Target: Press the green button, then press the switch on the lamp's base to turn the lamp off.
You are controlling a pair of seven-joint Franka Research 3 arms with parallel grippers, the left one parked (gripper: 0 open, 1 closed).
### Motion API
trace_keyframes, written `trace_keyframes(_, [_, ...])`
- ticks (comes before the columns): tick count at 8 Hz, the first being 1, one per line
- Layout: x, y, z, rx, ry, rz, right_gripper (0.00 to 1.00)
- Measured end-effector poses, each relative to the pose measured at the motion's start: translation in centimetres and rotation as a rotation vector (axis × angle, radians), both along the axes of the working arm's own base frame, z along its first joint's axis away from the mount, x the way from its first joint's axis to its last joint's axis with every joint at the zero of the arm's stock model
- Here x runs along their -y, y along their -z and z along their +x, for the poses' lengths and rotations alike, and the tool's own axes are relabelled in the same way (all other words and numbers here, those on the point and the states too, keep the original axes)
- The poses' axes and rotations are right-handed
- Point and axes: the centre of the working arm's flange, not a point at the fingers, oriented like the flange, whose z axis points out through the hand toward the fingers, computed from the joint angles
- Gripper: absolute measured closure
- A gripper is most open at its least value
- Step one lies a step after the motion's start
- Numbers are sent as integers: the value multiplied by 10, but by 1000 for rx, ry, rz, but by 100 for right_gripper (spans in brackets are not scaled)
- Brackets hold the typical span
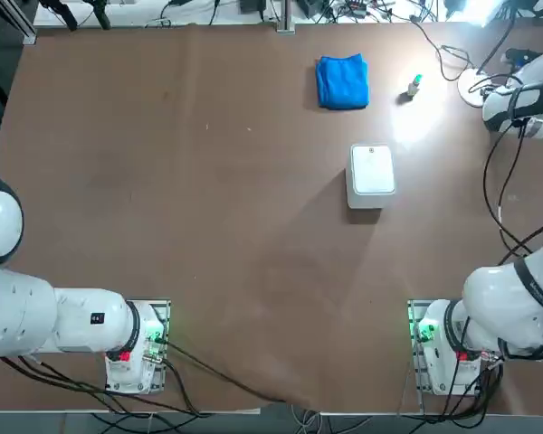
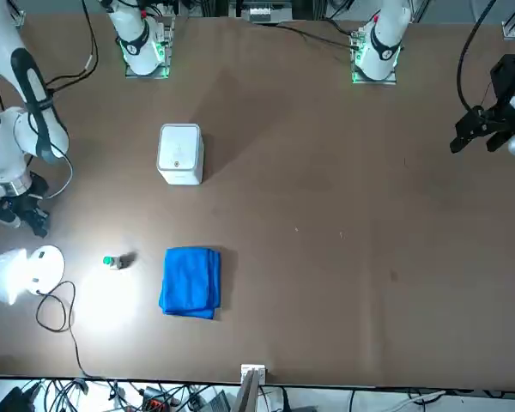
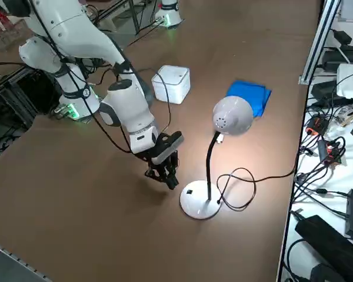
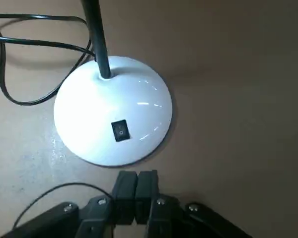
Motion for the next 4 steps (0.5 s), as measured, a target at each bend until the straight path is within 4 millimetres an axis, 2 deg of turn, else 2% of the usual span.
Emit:
trace_keyframes(2, [0, -12, 10, 32, 11, -1, 98])
trace_keyframes(4, [-1, -15, 13, 44, 15, 1, 98])
